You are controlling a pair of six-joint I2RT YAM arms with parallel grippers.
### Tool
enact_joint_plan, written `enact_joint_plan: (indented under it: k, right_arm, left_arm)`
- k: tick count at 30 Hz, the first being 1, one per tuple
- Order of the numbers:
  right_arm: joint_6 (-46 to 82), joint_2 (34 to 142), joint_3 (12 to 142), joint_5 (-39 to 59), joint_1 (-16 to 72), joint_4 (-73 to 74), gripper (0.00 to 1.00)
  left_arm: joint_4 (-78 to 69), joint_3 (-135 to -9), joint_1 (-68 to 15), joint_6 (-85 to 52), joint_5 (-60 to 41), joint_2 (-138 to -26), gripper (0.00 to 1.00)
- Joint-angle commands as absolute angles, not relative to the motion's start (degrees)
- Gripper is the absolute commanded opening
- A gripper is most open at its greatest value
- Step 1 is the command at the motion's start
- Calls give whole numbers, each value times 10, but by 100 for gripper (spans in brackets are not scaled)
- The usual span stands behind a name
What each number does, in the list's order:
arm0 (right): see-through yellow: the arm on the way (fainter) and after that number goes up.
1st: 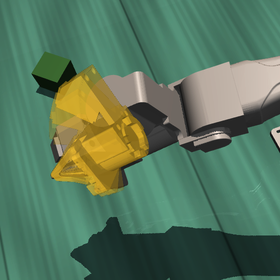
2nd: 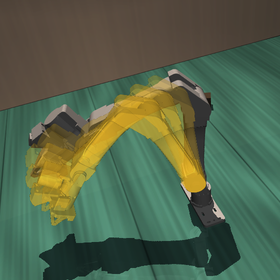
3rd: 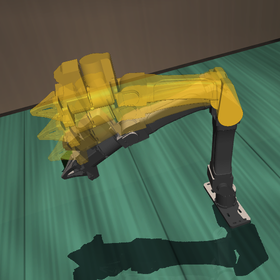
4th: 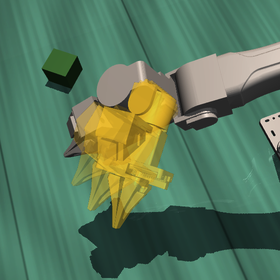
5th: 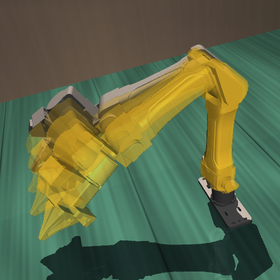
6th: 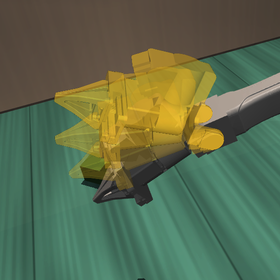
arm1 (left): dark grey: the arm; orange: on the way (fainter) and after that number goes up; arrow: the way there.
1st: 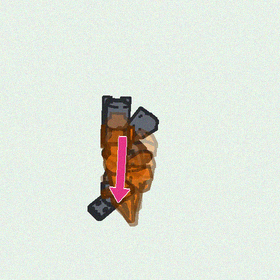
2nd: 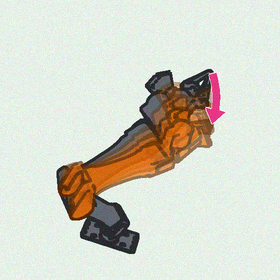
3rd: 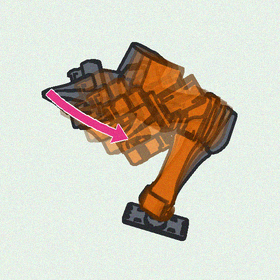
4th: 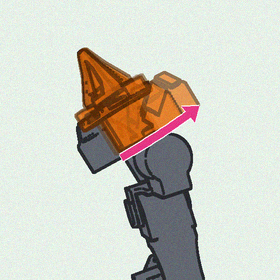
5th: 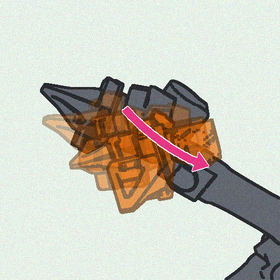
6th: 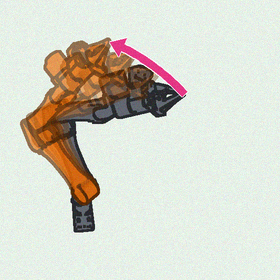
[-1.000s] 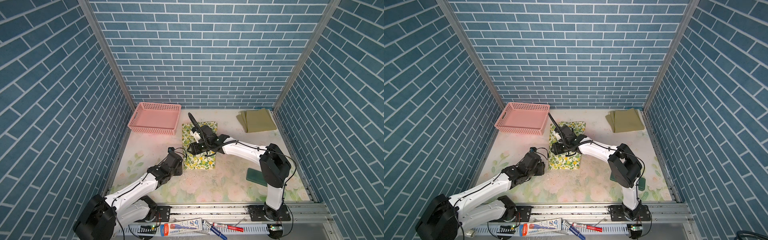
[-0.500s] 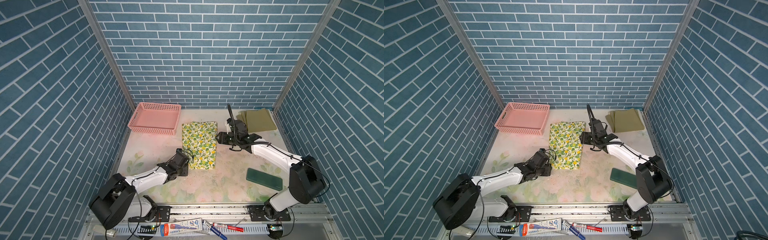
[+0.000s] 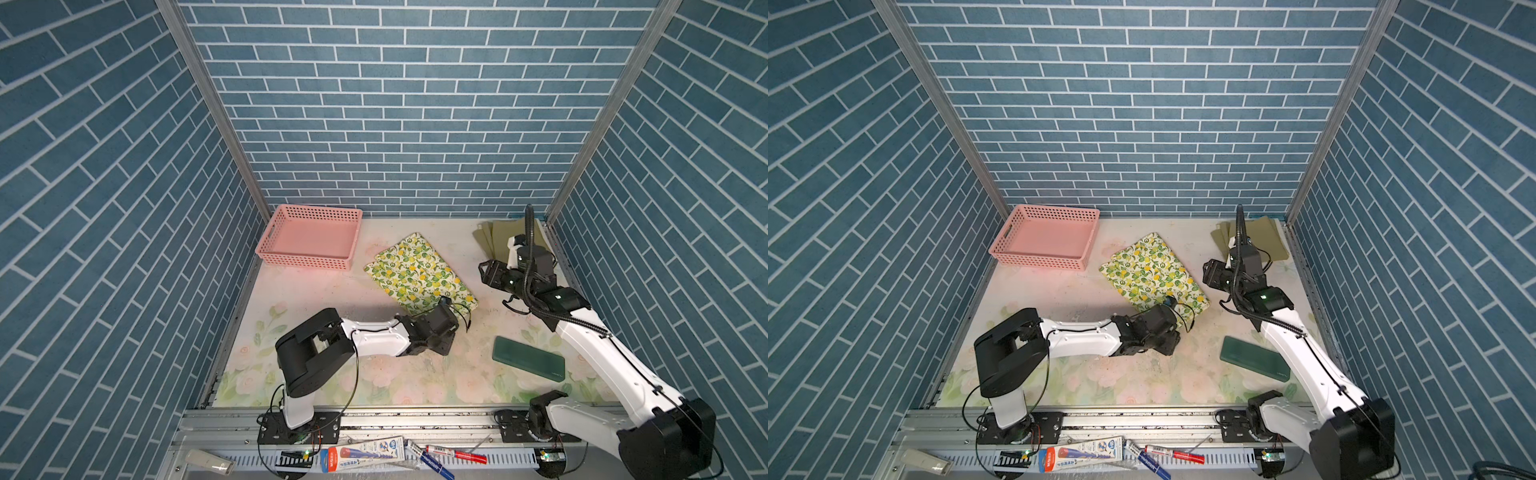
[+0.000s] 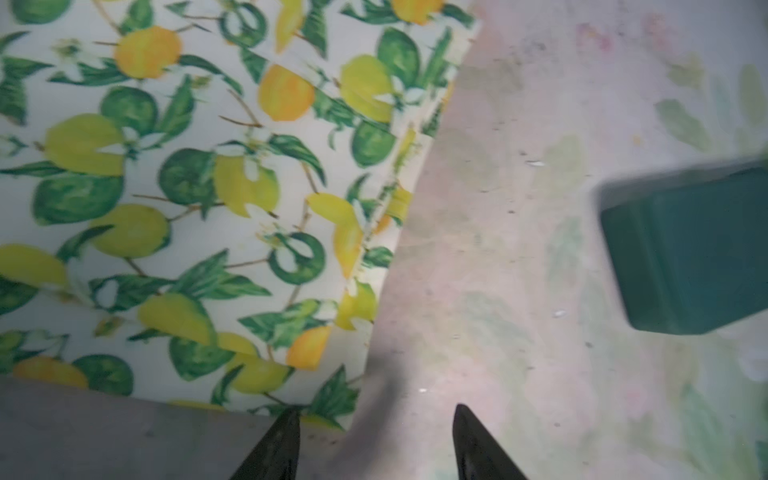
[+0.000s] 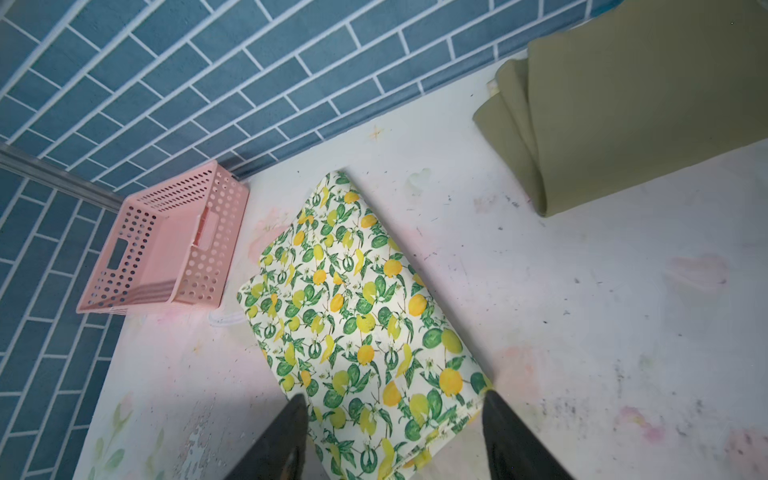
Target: Fold and stack the skirts
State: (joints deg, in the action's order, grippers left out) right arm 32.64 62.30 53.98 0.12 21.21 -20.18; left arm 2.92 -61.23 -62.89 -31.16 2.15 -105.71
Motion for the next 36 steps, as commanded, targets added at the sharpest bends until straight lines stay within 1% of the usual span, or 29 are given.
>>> enact_joint_plan:
  k: [1, 3, 6, 11, 15, 18, 22, 24, 28, 30, 34, 36]
  right_arm:
    - [290, 610, 525, -24, 209, -248, 70]
    - [275, 617, 529, -18, 211, -247, 73]
    - [253, 645, 537, -17, 225, -236, 73]
    - [193, 743, 591, -57, 312, -230, 72]
    - [164, 850, 639, -49, 373, -229, 68]
    - [149, 915, 663, -61, 414, -235, 66]
    - [143, 983, 684, -45, 444, -235, 62]
    - [142, 1014, 695, -39, 456, -238, 57]
    - [137, 1064, 718, -63, 474, -253, 49]
    - [135, 1079, 721, -75, 475, -257, 47]
    - [133, 1093, 716, -105, 475, -278, 37]
    - [136, 1083, 697, -122, 475, -280, 31]
  left_arm:
    - [43, -604, -627, -293, 11, -1029, 63]
    - [55, -576, -624, -288, 28, -983, 69]
    - [73, -523, -601, -294, 38, -904, 73]
    - [134, -444, -512, -326, 48, -783, 74]
    - [161, -402, -418, -336, 27, -705, 73]
    - [177, -375, -361, -332, 8, -666, 72]
    - [184, -365, -306, -320, -18, -644, 72]
    - [183, -363, -289, -316, -26, -639, 72]
    - [175, -362, -271, -312, -37, -642, 72]
    - [175, -366, -268, -308, -38, -649, 72]
    - [172, -376, -261, -302, -41, -658, 71]
    - [172, -381, -258, -299, -42, -660, 71]
